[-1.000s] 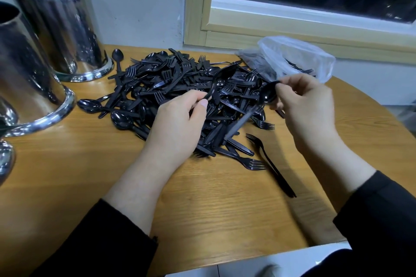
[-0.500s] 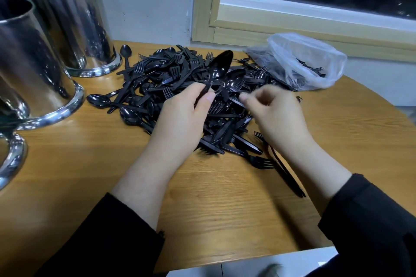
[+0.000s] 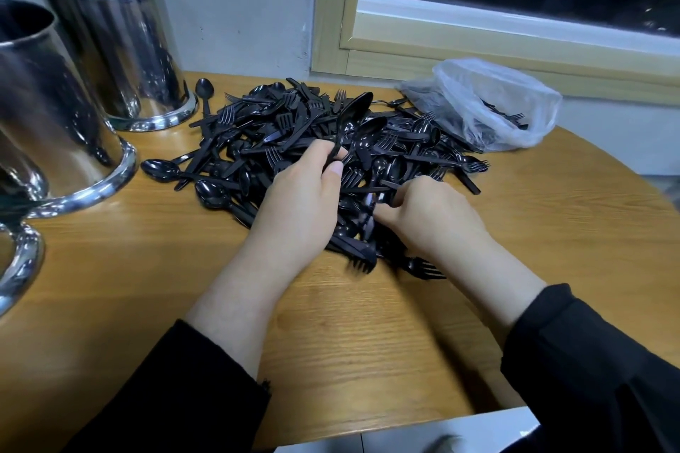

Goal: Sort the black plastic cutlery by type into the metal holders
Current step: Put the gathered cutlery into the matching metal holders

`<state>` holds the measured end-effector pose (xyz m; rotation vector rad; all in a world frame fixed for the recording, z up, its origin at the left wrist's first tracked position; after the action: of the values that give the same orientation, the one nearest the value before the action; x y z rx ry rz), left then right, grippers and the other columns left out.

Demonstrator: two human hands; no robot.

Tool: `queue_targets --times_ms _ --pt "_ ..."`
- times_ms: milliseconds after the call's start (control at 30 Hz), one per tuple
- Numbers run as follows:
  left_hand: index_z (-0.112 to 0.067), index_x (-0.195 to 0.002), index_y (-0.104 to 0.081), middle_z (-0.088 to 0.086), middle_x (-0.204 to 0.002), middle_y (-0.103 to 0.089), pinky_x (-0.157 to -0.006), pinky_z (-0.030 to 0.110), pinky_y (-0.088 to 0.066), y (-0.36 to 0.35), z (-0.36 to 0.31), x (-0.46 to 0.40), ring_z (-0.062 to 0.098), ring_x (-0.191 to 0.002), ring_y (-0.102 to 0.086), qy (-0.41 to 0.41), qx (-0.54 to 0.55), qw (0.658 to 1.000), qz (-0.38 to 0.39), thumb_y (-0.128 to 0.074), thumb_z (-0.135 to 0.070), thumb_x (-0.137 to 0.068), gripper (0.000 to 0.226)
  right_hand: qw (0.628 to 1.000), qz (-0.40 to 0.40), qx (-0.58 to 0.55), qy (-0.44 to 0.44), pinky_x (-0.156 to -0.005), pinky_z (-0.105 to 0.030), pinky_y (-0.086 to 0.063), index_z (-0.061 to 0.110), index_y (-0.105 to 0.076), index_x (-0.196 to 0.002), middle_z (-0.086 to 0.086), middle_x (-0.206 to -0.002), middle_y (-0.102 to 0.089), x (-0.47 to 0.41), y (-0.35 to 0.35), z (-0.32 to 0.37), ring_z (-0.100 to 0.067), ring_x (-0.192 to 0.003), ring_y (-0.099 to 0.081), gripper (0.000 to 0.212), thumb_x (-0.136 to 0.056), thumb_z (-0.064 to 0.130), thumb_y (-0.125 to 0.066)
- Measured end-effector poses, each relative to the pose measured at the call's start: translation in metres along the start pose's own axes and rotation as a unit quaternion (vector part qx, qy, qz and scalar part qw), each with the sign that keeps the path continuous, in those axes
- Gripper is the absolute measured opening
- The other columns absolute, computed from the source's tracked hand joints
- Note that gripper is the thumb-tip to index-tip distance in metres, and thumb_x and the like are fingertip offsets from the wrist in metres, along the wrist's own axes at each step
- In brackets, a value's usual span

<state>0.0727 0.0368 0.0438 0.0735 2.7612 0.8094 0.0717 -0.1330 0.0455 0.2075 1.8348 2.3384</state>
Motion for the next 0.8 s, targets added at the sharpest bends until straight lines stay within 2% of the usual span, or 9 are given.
queue_targets --times_ms 67,167,233,300,400,467,533,700,800 --pt "-0.029 -0.129 -0.054 0.0 -0.082 -0.062 -0.072 0.039 -0.051 0.001 0.0 0.0 0.015 -0.068 -0.056 0.002 0.002 1.0 0.001 -0.039 -0.031 -0.11 0.025 0.999 0.006 -0.038 0.006 -0.059 -0.033 -0.05 0.008 -0.066 -0.075 -0.006 -0.065 -0.065 -0.002 0.004 -0.005 -0.03 -0.069 -0.063 0.036 -0.085 0.042 -0.061" --pt "-0.029 -0.124 -0.055 0.002 -0.082 -0.063 -0.067 0.036 -0.046 0.001 0.0 0.001 0.011 -0.061 -0.052 0.0 0.018 1.0 -0.003 -0.04 -0.033 -0.11 0.021 0.997 -0.002 -0.073 0.007 -0.056 -0.028 -0.045 0.004 -0.068 -0.073 -0.009 -0.058 -0.063 -0.002 0.014 -0.014 -0.028 -0.064 -0.062 0.032 -0.088 0.031 -0.062" --pt "-0.029 -0.119 -0.057 0.006 -0.091 -0.068 -0.07 0.036 -0.045 0.001 0.0 0.001 0.015 -0.073 -0.057 -0.006 0.029 1.0 -0.005 -0.043 -0.034 -0.109 0.018 0.996 -0.022 -0.091 0.007 -0.05 -0.027 -0.04 0.001 -0.07 -0.076 -0.014 -0.056 -0.059 -0.002 0.019 -0.02 -0.028 -0.058 -0.057 0.03 -0.088 0.028 -0.062" --pt "-0.025 -0.113 -0.058 0.01 -0.101 -0.07 -0.075 0.036 -0.044 0.001 -0.001 0.0 0.018 -0.087 -0.057 -0.014 0.041 0.999 -0.014 -0.044 -0.034 -0.108 0.017 0.993 -0.04 -0.115 0.007 -0.043 -0.025 -0.033 0.006 -0.069 -0.071 -0.005 -0.046 -0.051 0.001 0.023 -0.026 -0.017 -0.047 -0.047 0.031 -0.09 0.029 -0.062" --pt "-0.022 -0.106 -0.058 0.007 -0.091 -0.068 -0.066 0.046 -0.048 -0.003 0.003 -0.003 0.027 -0.071 -0.057 -0.004 0.092 0.996 -0.018 -0.044 -0.034 -0.108 0.019 0.98 -0.057 -0.19 0.023 -0.038 -0.016 -0.028 0.01 -0.065 -0.067 0.003 -0.044 -0.047 0.007 0.028 -0.026 -0.008 -0.037 -0.039 0.035 -0.094 0.032 -0.063" --pt "-0.028 -0.103 -0.058 -0.003 -0.076 -0.059 -0.057 0.043 -0.04 -0.006 0.007 -0.005 0.018 -0.058 -0.046 0.018 0.155 0.988 -0.008 -0.044 -0.034 -0.108 0.016 0.96 -0.053 -0.274 0.039 -0.042 -0.014 -0.035 0.01 -0.068 -0.076 0.003 -0.049 -0.055 0.013 0.03 -0.021 -0.005 -0.037 -0.046 0.029 -0.096 0.03 -0.064" --pt "-0.029 -0.103 -0.06 -0.01 -0.072 -0.053 -0.056 0.034 -0.036 -0.007 0.01 -0.006 0.01 -0.056 -0.04 0.043 0.194 0.98 0.0 -0.046 -0.035 -0.108 0.016 0.939 -0.043 -0.338 0.048 -0.046 -0.019 -0.041 0.01 -0.067 -0.08 0.002 -0.054 -0.059 0.018 0.03 -0.016 -0.009 -0.043 -0.053 0.025 -0.096 0.029 -0.066" --pt "-0.018 -0.1 -0.064 -0.012 -0.061 -0.043 -0.044 0.025 -0.027 -0.008 0.008 -0.002 0.008 -0.049 -0.03 0.113 0.321 0.94 0.004 -0.05 -0.032 -0.108 0.021 0.901 0.014 -0.429 0.064 -0.06 -0.042 -0.05 0.016 -0.067 -0.08 0.003 -0.056 -0.062 0.029 0.021 0.002 -0.036 -0.062 -0.065 0.02 -0.097 0.028 -0.066" --pt "-0.016 -0.108 -0.069 -0.004 -0.065 -0.043 -0.045 0.026 -0.029 -0.01 0.006 0.0 0.01 -0.05 -0.032 0.117 0.343 0.932 0.017 -0.047 -0.032 -0.11 0.027 0.894 0.029 -0.441 0.073 -0.057 -0.028 -0.049 0.017 -0.067 -0.079 0.004 -0.055 -0.061 0.033 0.017 0.014 -0.019 -0.057 -0.065 0.021 -0.098 0.024 -0.064"
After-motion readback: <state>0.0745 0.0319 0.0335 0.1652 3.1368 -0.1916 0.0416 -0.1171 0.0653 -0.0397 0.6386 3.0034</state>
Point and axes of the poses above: each hand's wrist, its own x-axis away from the middle knuckle, its own y-axis out of the back of the hand, z = x × y, the point moved 3 cm from there along -x, towards the middle knuckle
